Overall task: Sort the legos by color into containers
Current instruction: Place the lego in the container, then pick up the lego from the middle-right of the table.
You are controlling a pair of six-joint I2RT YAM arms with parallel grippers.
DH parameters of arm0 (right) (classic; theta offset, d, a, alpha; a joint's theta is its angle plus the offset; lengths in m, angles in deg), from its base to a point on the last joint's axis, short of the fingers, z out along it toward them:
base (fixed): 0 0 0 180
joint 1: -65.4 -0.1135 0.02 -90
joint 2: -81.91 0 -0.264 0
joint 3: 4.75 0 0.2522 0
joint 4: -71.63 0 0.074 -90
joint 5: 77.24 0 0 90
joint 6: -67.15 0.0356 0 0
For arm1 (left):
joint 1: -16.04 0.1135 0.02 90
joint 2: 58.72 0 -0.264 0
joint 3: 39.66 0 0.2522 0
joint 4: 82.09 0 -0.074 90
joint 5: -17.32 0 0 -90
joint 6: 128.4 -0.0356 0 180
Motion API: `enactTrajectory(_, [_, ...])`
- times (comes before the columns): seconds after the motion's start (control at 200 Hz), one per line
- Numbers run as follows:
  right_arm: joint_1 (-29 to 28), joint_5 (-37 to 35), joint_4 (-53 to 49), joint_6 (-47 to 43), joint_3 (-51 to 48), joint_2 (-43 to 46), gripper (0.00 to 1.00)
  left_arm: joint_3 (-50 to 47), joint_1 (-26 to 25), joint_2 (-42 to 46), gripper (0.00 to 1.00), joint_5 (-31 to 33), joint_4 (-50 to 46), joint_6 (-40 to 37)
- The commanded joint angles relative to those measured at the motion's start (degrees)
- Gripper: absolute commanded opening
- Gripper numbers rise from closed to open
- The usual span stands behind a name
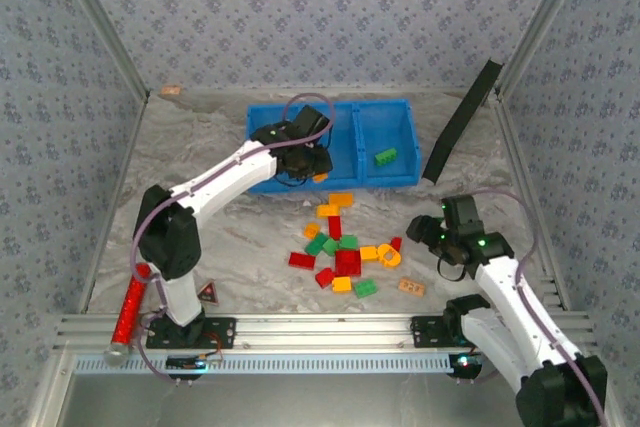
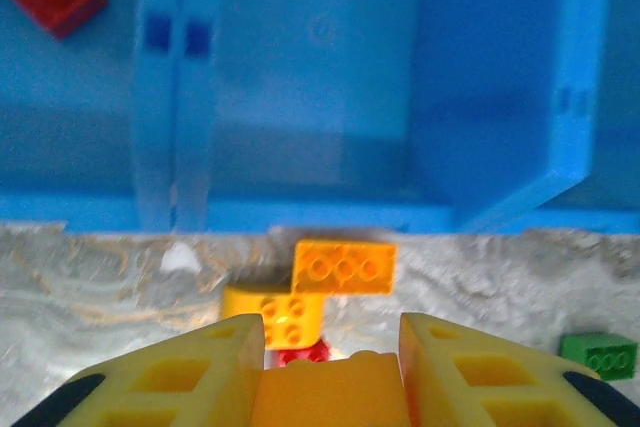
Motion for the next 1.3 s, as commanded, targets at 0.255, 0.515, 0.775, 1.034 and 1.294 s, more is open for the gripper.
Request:
enactTrajectory(0.255, [15.4, 8.3, 10.0, 5.9, -3.2, -5.5, 0.78, 22.5, 2.6, -17.9, 0.40, 1.9, -2.6, -6.6])
enactTrajectory(0.515, [17.1, 7.8, 13.9, 8.6, -1.2, -13.1, 0.77, 37.5, 3.0, -31.2, 0.44, 3.7, -7.8, -9.7])
enactTrajectory(0.775, [17.2, 6.3, 15.6, 9.9, 2.3, -19.0, 0.77, 41.7, 3.3, -34.2, 0.49, 2.0, -9.0, -11.6])
enactTrajectory(1.034, [16.7, 6.8, 17.5, 12.9, 2.7, -25.2, 0.77, 40.2, 2.2, -27.2, 0.57, 2.8, -9.3, -20.1])
enactTrajectory(1.294, [16.1, 5.9, 19.0, 14.4, 3.9, -29.8, 0.77, 29.5, -1.0, -16.4, 0.60, 4.6, -10.7, -34.8])
